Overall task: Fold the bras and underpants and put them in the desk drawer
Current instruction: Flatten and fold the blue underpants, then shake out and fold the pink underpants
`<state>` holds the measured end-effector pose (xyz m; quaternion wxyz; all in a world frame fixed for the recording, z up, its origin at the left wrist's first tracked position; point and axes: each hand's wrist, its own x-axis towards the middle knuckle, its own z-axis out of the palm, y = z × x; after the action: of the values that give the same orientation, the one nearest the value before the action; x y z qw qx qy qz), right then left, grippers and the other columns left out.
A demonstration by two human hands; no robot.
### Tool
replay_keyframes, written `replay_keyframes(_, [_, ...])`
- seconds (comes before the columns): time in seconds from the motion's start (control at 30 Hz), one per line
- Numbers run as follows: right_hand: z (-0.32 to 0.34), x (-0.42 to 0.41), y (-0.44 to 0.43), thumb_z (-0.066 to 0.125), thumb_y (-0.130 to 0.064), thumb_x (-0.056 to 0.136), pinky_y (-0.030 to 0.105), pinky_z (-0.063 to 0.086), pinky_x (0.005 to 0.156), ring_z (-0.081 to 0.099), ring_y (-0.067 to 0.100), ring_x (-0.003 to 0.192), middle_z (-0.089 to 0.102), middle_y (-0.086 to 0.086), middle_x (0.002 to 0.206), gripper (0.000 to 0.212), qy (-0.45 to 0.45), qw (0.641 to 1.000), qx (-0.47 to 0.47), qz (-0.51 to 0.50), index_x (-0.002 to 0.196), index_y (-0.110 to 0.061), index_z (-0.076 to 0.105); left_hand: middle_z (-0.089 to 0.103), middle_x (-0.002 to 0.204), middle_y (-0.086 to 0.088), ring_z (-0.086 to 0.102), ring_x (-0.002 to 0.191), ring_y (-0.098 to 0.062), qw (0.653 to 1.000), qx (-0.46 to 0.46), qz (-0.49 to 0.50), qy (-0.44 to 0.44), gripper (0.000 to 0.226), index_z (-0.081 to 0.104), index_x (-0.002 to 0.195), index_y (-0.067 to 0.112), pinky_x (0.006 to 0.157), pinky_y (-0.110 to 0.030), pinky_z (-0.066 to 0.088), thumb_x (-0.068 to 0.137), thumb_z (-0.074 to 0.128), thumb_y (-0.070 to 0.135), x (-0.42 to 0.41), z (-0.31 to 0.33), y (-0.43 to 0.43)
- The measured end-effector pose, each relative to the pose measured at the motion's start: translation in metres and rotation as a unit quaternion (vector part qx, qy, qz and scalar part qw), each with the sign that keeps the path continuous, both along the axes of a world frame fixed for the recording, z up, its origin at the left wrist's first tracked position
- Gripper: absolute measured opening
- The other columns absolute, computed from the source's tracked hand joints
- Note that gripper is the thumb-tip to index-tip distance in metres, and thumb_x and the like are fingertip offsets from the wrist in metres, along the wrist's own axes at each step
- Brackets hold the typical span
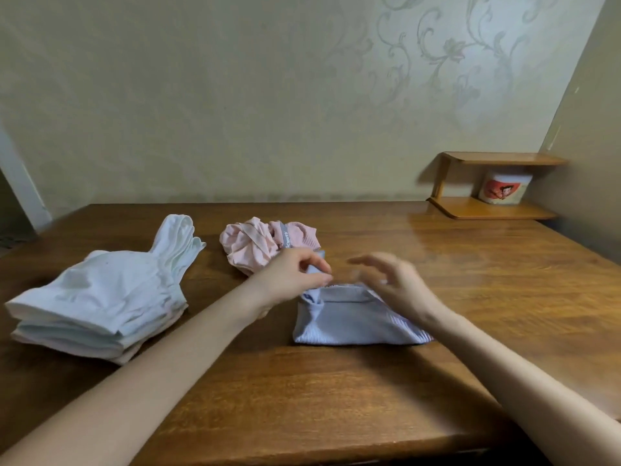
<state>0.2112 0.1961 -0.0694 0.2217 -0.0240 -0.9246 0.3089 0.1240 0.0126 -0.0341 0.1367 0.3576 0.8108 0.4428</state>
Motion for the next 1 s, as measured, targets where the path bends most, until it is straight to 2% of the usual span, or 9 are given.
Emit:
replay_keyframes(0.07, [0.011, 0.01, 0.024, 0.062, -0.019, 0.089, 0.026, 0.05, 0.076, 0.06, 0.01, 0.086, 0.069, 0.003, 0.103, 0.017, 0.009, 0.991, 0.008, -0.133, 0.104, -0.017, 0.068, 0.061, 0.096, 0.001, 0.055, 0.081, -0.005, 0.999, -0.026, -0.025, 0.025, 0.021, 0.068, 0.102, 0.013, 0.072, -0.021, 0.045, 0.088, 0.062, 0.027, 0.006, -0.009, 0.023])
replay_keyframes(0.23, [0.003, 0.033, 0.052, 0.065, -0.031, 0.085, 0.027, 0.045, 0.067, 0.057, 0.016, 0.082, 0.061, 0.002, 0.097, 0.029, -0.173, 0.947, 0.003, -0.27, 0.11, -0.018, 0.062, 0.06, 0.075, 0.005, 0.054, 0.052, -0.001, 0.991, -0.07, -0.082, 0.073, 0.026, 0.064, 0.112, 0.015, 0.052, -0.012, 0.04, 0.096, 0.047, 0.027, 0.009, -0.032, 0.041])
replay_keyframes(0.4, [-0.001, 0.037, 0.051, 0.072, -0.028, 0.077, 0.027, 0.042, 0.065, 0.057, 0.018, 0.08, 0.061, 0.004, 0.089, 0.042, -0.178, 0.953, -0.07, -0.236, 0.116, -0.018, 0.058, 0.058, 0.108, 0.01, 0.053, 0.092, 0.001, 0.975, -0.067, -0.131, 0.169, 0.042, 0.048, 0.126, 0.027, 0.086, -0.022, 0.044, 0.087, 0.062, 0.032, 0.007, -0.037, 0.033])
replay_keyframes(0.53, [0.007, 0.031, 0.041, 0.068, -0.009, 0.076, 0.021, 0.039, 0.052, 0.051, 0.012, 0.064, 0.06, 0.003, 0.078, 0.043, -0.18, 0.961, -0.094, -0.186, 0.116, -0.021, 0.058, 0.024, 0.153, 0.015, 0.016, 0.14, 0.0, 0.907, -0.202, -0.225, 0.293, 0.062, 0.029, 0.146, 0.03, 0.114, -0.026, 0.008, 0.091, 0.05, 0.05, 0.002, -0.046, 0.019])
replay_keyframes(0.6, [0.02, 0.029, 0.033, 0.065, -0.003, 0.079, 0.023, 0.042, 0.053, 0.051, 0.014, 0.063, 0.058, 0.005, 0.075, 0.041, -0.147, 0.966, -0.156, -0.142, 0.115, -0.022, 0.058, 0.017, 0.155, 0.014, 0.009, 0.143, 0.0, 0.909, -0.217, -0.245, 0.258, 0.062, 0.022, 0.148, 0.029, 0.115, -0.026, 0.001, 0.093, 0.044, 0.048, 0.001, -0.051, 0.016])
replay_keyframes(0.67, [0.035, 0.024, 0.018, 0.066, -0.004, 0.08, 0.025, 0.045, 0.057, 0.055, 0.016, 0.067, 0.058, 0.009, 0.08, 0.039, -0.117, 0.966, -0.218, -0.075, 0.113, -0.022, 0.058, 0.037, 0.147, 0.008, 0.031, 0.136, -0.004, 0.96, -0.109, -0.174, 0.189, 0.052, 0.038, 0.141, 0.025, 0.111, -0.024, 0.024, 0.093, 0.049, 0.041, 0.001, -0.045, 0.014])
replay_keyframes(0.8, [0.046, 0.004, -0.027, 0.069, -0.008, 0.081, 0.021, 0.051, 0.058, 0.063, 0.014, 0.07, 0.059, 0.006, 0.09, 0.036, -0.113, 0.969, -0.219, 0.031, 0.112, -0.023, 0.056, 0.068, 0.101, -0.014, 0.069, 0.079, -0.014, 0.98, 0.129, 0.081, -0.125, 0.032, 0.049, 0.115, 0.013, 0.066, -0.023, 0.057, 0.1, 0.034, 0.037, -0.003, -0.022, 0.013])
replay_keyframes(0.9, [0.041, -0.007, -0.039, 0.064, -0.009, 0.088, 0.033, 0.06, 0.066, 0.072, 0.025, 0.077, 0.069, 0.013, 0.095, 0.03, -0.156, 0.94, -0.284, 0.107, 0.116, -0.012, 0.054, 0.065, 0.096, -0.009, 0.067, 0.082, -0.017, 0.974, 0.052, 0.111, -0.191, 0.03, 0.043, 0.119, 0.02, 0.065, -0.027, 0.057, 0.096, 0.044, 0.04, -0.008, -0.021, 0.008])
replay_keyframes(1.0, [0.031, -0.012, -0.027, 0.058, -0.006, 0.09, 0.045, 0.058, 0.08, 0.072, 0.022, 0.084, 0.071, 0.012, 0.094, 0.016, -0.055, 0.972, -0.224, 0.038, 0.105, -0.011, 0.061, 0.064, 0.108, -0.008, 0.064, 0.093, -0.018, 0.981, 0.014, 0.119, -0.153, 0.038, 0.042, 0.121, 0.021, 0.081, -0.031, 0.055, 0.089, 0.061, 0.018, -0.013, -0.03, 0.004])
